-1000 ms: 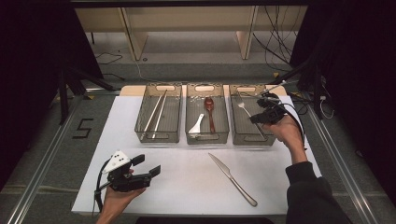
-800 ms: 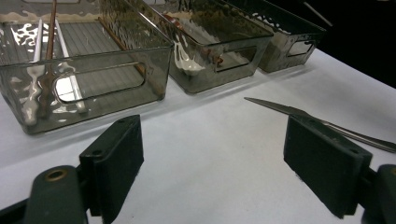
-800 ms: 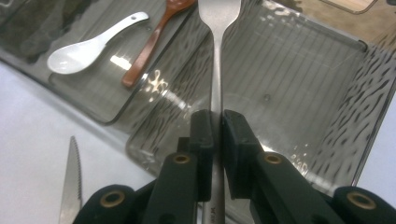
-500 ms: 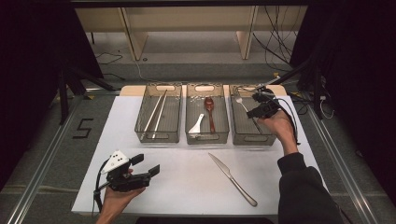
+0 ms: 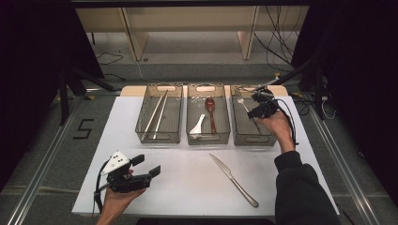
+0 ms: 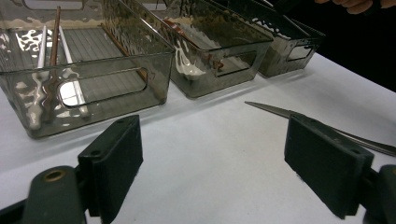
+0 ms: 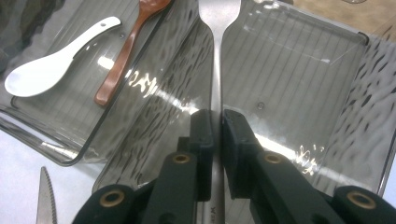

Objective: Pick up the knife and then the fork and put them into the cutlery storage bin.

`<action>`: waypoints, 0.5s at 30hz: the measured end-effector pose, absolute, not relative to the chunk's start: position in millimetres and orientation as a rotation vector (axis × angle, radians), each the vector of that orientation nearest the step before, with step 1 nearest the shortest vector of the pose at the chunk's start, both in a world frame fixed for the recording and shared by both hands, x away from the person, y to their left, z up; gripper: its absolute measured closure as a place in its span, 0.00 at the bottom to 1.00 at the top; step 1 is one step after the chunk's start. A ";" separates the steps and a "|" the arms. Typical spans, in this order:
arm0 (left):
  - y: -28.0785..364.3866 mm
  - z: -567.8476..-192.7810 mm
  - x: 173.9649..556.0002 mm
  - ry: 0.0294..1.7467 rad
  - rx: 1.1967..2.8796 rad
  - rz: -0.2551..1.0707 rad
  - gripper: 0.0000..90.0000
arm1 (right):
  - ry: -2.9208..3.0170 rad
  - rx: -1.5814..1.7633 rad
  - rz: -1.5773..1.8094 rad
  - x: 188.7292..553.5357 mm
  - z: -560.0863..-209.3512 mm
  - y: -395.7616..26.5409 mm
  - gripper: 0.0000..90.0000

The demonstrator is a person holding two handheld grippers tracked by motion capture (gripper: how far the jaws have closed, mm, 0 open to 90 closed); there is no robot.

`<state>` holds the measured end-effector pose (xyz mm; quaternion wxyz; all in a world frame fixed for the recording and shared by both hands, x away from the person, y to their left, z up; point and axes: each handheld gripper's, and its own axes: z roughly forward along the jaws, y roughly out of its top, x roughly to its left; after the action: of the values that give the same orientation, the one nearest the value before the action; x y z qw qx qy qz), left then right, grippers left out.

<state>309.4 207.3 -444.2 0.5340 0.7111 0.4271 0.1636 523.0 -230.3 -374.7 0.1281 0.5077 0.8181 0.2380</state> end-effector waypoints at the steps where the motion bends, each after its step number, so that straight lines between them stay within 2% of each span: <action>1: 207.3 -444.2 309.4 1.019 1.692 0.390 0.21 | 2.378 1.486 0.688 522.8 -374.9 -230.4 0.93; 15: 207.4 -444.3 309.5 1.019 1.694 0.391 0.21 | 2.364 1.540 0.675 525.9 -387.1 -236.1 0.91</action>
<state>309.5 207.4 -444.3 0.5340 0.7107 0.4276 0.1639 525.9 -236.1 -387.1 0.1198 0.5270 0.8091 0.2309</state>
